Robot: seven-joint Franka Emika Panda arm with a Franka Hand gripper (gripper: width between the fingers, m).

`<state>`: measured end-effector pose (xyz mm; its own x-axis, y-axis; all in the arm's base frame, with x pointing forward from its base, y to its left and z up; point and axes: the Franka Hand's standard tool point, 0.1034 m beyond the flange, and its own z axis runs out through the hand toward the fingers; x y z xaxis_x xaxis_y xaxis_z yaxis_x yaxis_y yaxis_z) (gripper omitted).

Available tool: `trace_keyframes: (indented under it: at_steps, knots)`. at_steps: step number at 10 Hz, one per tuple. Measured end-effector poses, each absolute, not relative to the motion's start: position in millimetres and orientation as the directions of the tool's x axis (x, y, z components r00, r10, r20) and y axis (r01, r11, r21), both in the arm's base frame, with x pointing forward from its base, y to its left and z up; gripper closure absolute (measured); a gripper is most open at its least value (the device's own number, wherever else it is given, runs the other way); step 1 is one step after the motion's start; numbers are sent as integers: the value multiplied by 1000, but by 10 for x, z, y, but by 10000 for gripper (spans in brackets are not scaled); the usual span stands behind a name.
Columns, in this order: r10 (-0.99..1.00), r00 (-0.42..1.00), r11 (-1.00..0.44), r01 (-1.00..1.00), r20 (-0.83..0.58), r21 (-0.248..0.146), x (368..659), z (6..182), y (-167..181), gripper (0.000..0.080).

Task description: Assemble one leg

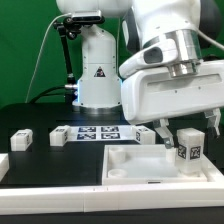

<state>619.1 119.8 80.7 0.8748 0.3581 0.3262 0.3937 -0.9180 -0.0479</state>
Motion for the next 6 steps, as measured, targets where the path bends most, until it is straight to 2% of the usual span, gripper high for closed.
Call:
trace_keyframes:
  at_steps: [2,3,4,6]
  knots:
    - [381,910,-910,401,167,-110,6171,797,1198,150]
    - [383,914,-908,400,136,-124,6211,804,1187,150]
    - [411,911,-898,412,42,-152,6159,801,1184,150]
    - [414,910,-897,408,1,-172,6205,814,1188,150]
